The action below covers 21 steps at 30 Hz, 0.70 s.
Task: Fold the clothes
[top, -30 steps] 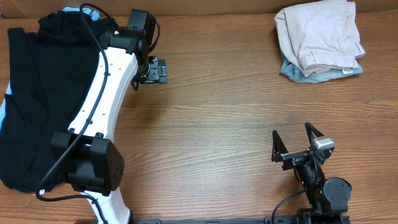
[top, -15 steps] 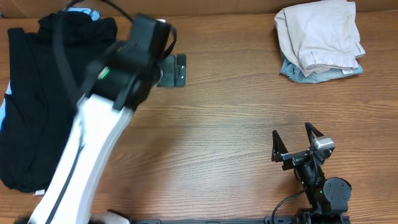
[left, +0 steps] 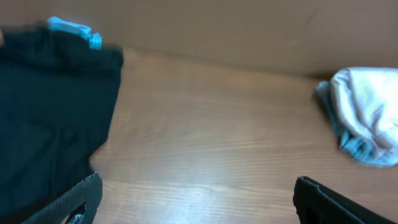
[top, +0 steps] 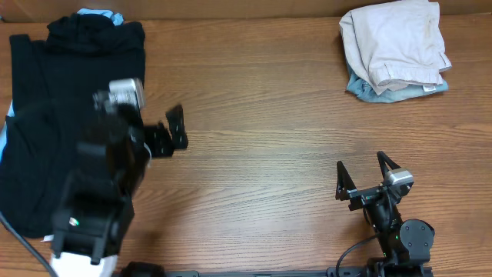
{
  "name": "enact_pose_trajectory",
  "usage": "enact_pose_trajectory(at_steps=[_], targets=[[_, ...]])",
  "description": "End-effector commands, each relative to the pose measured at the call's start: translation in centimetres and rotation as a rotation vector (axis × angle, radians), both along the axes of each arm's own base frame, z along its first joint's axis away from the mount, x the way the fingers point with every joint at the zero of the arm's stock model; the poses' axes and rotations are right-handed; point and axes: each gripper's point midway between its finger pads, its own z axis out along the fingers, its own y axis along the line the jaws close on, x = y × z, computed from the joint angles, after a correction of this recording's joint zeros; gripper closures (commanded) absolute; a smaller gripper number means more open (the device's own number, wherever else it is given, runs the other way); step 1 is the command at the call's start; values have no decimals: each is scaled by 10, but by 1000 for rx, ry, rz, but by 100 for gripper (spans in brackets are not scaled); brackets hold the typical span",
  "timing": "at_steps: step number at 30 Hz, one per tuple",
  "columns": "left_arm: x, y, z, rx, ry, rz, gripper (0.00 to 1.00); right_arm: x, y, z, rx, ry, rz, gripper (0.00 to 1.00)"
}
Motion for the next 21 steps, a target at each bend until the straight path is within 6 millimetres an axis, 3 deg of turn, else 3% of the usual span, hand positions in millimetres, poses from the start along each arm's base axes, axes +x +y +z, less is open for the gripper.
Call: enact_pose_trajectory(at_steps=[1, 6, 12, 21], targets=[[-19, 1, -25, -32, -50, -37, 0, 0, 0, -1, 7, -4, -1, 0], [-37, 11, -63, -44, -169, -9, 0, 0, 0, -1, 7, -4, -1, 0], [-44, 24, -96, -79, -283, 56, 0, 0, 0, -1, 7, -4, -1, 0], [-48, 48, -115, -91, -420, 186, 0, 0, 0, -1, 7, -4, -1, 0]])
